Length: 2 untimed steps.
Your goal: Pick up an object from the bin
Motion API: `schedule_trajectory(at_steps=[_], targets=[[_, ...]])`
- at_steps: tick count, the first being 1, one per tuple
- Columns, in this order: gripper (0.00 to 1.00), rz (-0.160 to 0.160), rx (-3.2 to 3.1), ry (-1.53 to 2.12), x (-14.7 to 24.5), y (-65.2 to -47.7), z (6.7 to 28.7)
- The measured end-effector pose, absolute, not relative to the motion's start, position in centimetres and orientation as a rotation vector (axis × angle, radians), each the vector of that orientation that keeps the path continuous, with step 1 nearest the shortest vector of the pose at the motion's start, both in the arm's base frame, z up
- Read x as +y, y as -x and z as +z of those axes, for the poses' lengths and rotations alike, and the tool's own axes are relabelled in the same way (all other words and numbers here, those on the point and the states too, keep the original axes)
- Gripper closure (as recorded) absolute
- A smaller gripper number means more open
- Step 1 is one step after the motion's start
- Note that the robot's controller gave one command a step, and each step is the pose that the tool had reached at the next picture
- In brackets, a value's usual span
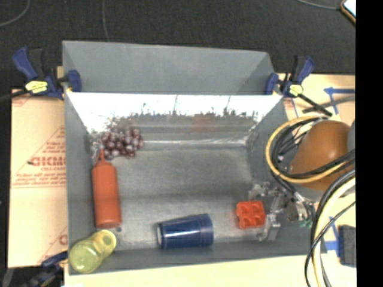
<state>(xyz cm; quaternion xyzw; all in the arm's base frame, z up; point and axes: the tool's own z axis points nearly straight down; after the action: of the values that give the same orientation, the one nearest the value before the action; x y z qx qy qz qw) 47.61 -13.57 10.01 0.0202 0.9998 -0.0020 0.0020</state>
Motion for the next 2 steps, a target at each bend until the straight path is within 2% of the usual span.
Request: schedule_trajectory(at_steps=[1,2], targets=[[0.0,-0.004,3.118,-0.195,-11.6,-48.16,7.03],[1.0,-0.004,3.084,-0.509,-12.08,-48.06,7.08]])
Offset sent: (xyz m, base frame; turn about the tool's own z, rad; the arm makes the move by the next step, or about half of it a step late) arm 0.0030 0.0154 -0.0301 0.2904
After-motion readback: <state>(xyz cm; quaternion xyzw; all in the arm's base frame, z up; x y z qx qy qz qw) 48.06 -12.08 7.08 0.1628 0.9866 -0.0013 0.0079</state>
